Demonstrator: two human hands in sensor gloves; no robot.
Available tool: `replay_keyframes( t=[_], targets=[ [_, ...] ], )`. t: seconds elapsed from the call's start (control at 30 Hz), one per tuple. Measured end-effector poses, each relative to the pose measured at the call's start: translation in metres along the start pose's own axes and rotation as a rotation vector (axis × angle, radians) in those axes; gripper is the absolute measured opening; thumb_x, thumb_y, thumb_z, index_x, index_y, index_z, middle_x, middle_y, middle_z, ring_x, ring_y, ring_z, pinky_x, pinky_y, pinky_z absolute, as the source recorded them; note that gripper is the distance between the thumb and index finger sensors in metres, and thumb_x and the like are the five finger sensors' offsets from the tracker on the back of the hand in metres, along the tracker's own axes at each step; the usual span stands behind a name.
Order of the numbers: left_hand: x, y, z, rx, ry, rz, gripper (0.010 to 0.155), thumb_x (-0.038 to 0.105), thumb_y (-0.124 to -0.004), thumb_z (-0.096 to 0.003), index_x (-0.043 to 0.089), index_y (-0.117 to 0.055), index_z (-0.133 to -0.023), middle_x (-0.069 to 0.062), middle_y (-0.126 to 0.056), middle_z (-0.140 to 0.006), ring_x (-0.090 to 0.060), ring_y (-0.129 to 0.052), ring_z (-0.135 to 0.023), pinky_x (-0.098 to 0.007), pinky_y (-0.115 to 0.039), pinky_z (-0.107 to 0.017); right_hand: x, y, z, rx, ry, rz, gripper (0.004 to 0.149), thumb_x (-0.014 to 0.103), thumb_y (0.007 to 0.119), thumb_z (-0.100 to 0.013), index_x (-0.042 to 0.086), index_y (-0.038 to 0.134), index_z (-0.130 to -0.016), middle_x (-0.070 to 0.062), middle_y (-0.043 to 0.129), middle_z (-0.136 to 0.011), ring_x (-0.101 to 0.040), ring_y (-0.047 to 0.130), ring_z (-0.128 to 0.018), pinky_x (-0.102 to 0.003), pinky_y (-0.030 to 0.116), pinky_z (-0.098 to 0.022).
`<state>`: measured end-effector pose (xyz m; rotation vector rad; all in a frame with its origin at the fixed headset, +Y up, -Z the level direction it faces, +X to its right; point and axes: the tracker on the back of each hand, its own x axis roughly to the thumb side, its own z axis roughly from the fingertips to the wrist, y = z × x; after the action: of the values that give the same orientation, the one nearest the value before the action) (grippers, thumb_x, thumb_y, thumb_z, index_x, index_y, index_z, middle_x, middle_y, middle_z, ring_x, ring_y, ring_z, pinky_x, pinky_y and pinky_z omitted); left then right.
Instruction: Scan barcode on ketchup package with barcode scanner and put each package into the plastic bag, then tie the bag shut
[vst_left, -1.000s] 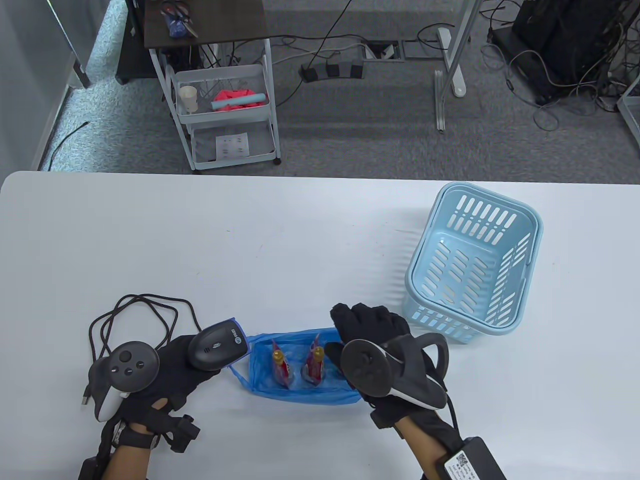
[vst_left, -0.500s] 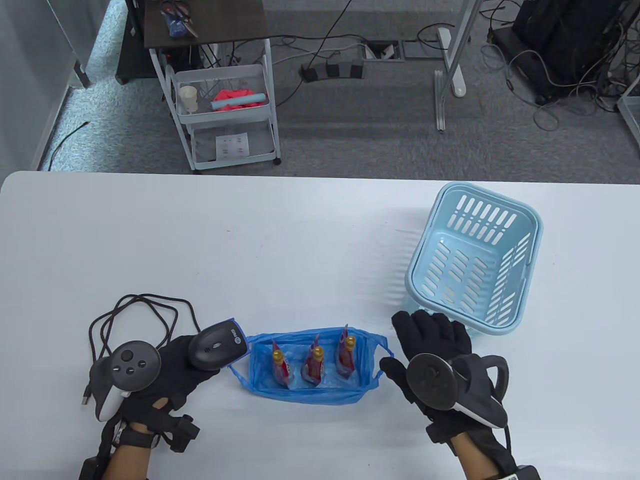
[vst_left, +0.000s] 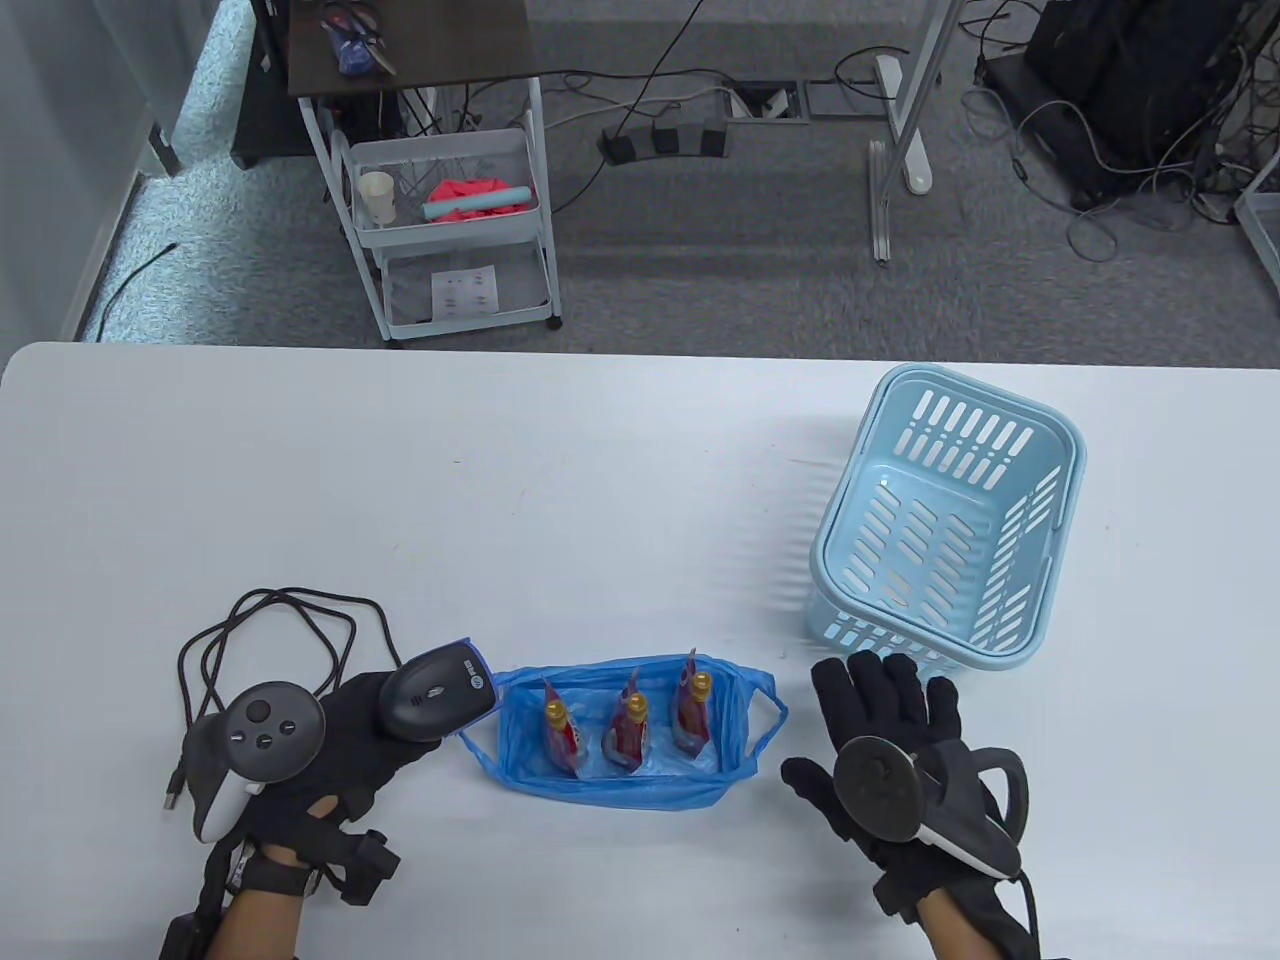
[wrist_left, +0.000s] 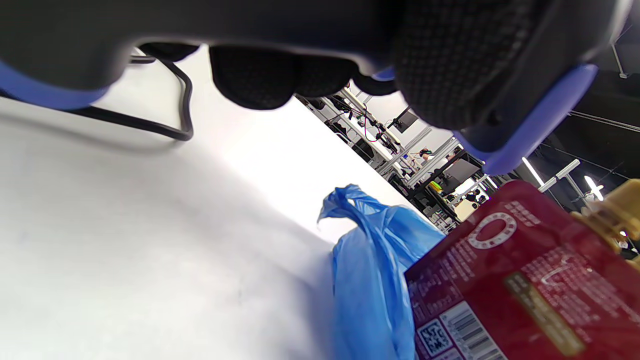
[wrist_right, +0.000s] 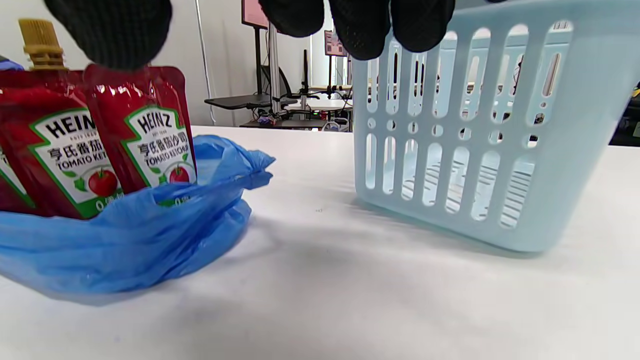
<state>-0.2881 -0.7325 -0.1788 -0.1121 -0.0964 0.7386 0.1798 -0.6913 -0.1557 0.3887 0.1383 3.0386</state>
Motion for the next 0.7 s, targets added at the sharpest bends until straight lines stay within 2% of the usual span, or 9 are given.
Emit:
replay_keyframes(
  t=[0.23, 0.7],
  targets=[
    [0.000, 0.000, 0.000, 0.000, 0.001, -0.002, 0.050, 0.050, -0.089, -0.0424, 0.028, -0.083, -0.087, 0.004, -0.084, -0.087, -0.027, -0.094, -0.070, -0.054, -0.074, -0.064, -0.003, 0.025, -0.004, 0.061, 0.014, 0.050, 0.093, 0.066, 0.065, -0.049, 0.014, 0.026, -0.116, -0.025, 0.025, -0.120, -0.050, 0.021, -0.110, -0.073, 0.017, -0.072],
    [-0.003, -0.002, -0.002, -0.001, 0.028, 0.007, 0.050, 0.050, -0.088, -0.0426, 0.029, -0.083, -0.088, 0.002, -0.081, -0.090, -0.028, -0.092, -0.074, -0.054, -0.073, -0.065, -0.002, 0.047, -0.010, 0.072, 0.028, 0.080, 0.096, 0.067, 0.064, -0.050, 0.014, 0.019, -0.115, -0.025, 0.017, -0.119, -0.050, 0.012, -0.109, -0.073, 0.011, -0.071]
  ],
)
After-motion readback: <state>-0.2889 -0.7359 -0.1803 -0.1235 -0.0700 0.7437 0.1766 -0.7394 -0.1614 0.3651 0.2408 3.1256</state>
